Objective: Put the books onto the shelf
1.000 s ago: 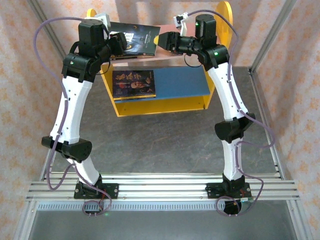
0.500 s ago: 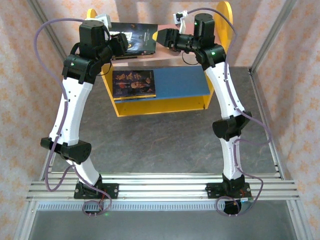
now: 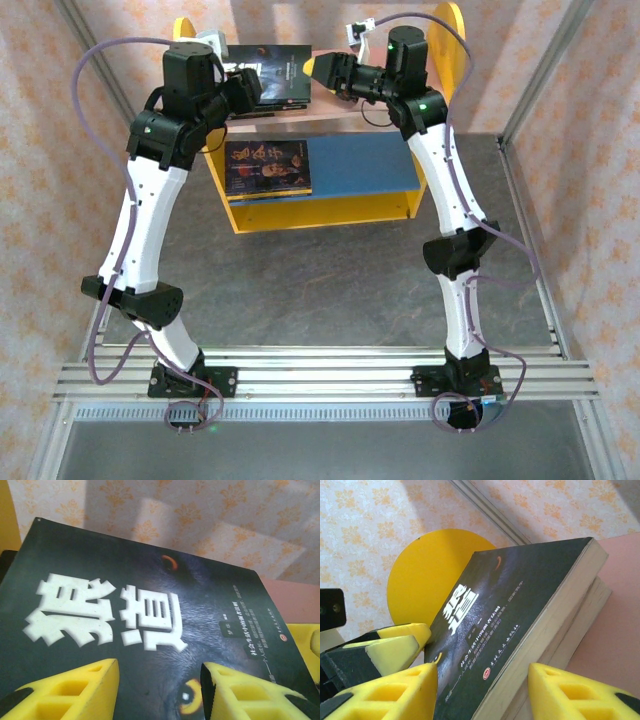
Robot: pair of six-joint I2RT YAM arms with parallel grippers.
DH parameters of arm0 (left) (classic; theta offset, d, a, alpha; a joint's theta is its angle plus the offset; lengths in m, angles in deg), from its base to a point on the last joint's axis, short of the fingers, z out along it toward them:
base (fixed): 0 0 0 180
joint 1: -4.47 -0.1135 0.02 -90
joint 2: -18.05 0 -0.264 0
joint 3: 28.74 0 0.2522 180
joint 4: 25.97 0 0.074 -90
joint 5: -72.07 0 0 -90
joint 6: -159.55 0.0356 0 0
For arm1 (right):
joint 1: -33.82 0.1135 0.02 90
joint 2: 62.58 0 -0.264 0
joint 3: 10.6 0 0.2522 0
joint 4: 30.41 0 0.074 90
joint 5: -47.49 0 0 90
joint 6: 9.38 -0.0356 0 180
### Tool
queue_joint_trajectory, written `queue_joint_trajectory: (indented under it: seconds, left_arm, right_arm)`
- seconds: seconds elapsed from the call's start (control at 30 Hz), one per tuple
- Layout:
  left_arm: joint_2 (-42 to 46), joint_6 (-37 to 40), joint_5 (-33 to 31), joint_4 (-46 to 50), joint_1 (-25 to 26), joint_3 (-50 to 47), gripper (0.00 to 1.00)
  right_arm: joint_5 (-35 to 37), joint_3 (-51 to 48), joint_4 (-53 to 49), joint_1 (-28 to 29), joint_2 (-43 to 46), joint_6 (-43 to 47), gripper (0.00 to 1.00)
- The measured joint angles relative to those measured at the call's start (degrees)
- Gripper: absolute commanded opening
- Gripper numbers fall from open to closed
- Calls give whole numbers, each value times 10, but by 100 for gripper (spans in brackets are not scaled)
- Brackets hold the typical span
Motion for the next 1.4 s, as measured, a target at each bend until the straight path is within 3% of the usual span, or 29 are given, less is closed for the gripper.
queue_joint_trajectory:
  seconds: [0.2,0.47,0.83,1.03,1.4]
  left_arm:
    - [-2,5,-10,2,4,6,50]
    - [-60,48,-32,11,4,90,51]
    - [-86,92,-90,27,22,99,50]
    - [-84,92,-124,49,48,103,49]
    - [-81,88,-127,54,49,103,48]
  right_arm:
    - [-3,2,-3,0,0,8,53]
    - [-4,5,-21,0,2,46,54]
    - [-8,5,-44,0,9,74,55]
    - [-10,5,-42,0,9,71,57]
    - [-18,5,-24,0,9,17,57]
